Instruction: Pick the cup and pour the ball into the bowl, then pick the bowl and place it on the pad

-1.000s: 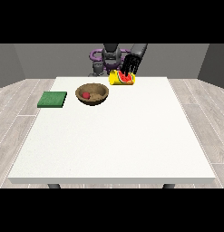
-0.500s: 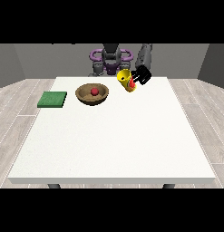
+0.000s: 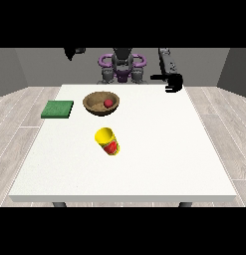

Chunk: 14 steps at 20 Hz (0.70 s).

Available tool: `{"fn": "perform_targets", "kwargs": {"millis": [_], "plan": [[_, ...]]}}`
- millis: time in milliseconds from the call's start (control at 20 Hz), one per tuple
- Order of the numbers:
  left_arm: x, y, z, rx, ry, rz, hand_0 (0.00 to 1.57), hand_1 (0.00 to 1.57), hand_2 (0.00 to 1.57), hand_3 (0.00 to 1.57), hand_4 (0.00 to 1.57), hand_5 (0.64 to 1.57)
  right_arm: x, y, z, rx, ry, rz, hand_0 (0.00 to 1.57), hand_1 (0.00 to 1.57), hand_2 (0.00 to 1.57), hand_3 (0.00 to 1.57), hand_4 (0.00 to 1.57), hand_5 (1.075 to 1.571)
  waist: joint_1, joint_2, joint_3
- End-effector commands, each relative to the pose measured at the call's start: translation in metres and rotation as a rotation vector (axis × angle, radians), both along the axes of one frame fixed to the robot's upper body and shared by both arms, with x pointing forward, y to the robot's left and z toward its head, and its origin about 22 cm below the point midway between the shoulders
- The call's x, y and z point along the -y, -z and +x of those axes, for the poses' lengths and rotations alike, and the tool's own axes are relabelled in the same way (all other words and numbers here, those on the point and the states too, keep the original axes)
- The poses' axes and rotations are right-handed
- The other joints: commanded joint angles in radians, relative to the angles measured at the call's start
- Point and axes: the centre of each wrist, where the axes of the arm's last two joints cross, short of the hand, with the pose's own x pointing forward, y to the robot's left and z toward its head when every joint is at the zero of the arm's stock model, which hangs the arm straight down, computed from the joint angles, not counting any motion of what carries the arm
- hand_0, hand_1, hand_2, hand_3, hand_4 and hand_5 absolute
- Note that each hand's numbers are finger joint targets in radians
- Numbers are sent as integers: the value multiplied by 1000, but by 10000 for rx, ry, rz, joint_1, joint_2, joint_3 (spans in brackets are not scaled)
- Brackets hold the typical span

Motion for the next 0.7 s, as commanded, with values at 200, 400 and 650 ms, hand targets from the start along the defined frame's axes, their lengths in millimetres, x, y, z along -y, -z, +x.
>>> {"fn": "perform_targets", "kwargs": {"millis": [200, 400, 650], "plan": [[-103, -69, 14, 1306, 1405, -734, 0, 0, 0, 0, 0, 1540, -42, -9, 2, 678, 425, -52, 0, 0, 0, 0, 493, 1568, 97, 1269, 100], [-123, -108, 15, 1128, 1514, -41, 0, 0, 0, 0, 0, 1525, -26, 33, 24, -279, 448, 258, 0, 0, 0, 0, 472, 1569, 386, 1233, 117], [-133, -175, 18, 1294, 1435, 985, 0, 0, 0, 0, 0, 1518, -15, 82, 38, -981, 553, 608, 0, 0, 0, 0, 392, 1569, 362, 1334, 128]]}}
